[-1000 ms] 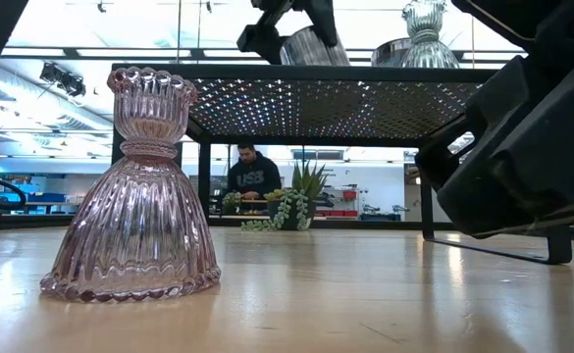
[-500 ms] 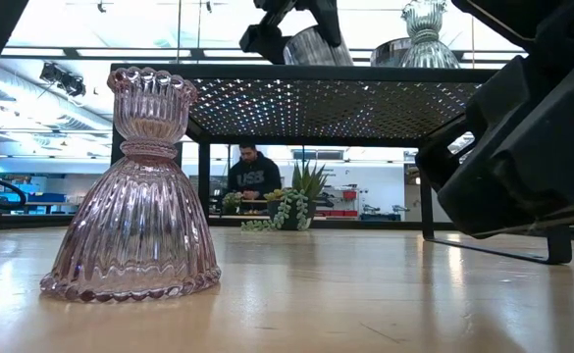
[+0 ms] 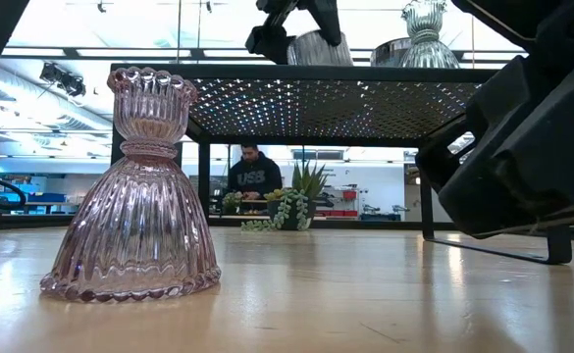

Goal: Pick & Place candle stick holders
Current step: Put the left silver scented candle on the black shelf aligned with the other silver scented candle

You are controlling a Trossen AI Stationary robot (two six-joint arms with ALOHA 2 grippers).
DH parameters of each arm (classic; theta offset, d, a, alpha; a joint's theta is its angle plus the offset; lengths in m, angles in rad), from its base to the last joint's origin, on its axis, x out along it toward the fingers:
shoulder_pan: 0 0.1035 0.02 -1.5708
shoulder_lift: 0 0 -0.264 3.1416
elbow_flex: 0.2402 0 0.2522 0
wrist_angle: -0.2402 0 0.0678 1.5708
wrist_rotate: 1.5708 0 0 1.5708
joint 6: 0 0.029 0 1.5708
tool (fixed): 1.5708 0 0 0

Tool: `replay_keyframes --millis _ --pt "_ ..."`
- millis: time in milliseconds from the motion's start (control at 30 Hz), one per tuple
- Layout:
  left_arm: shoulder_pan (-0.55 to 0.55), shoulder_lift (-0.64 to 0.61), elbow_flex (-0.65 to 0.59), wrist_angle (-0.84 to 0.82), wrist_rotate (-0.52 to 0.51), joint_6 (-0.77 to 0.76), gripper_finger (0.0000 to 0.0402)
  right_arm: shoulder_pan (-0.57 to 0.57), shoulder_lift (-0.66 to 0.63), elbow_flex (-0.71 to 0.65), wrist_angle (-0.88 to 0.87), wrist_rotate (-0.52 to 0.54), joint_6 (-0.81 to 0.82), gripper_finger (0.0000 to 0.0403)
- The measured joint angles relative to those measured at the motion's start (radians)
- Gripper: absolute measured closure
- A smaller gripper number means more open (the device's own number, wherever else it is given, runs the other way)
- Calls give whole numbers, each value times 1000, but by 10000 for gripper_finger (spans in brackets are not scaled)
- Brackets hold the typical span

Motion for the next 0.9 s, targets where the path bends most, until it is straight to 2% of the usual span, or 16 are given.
replay_keyframes --millis 233,433,900 --pt "0 -2 0 -1 -3 9 18 0 0 0 0 -1 0 356" --pt "0 -2 0 -1 -3 10 5 0 0 0 0 -1 1 356" --pt "4 -6 0 -8 26 37 4 0 0 0 -2 -1 3 356"
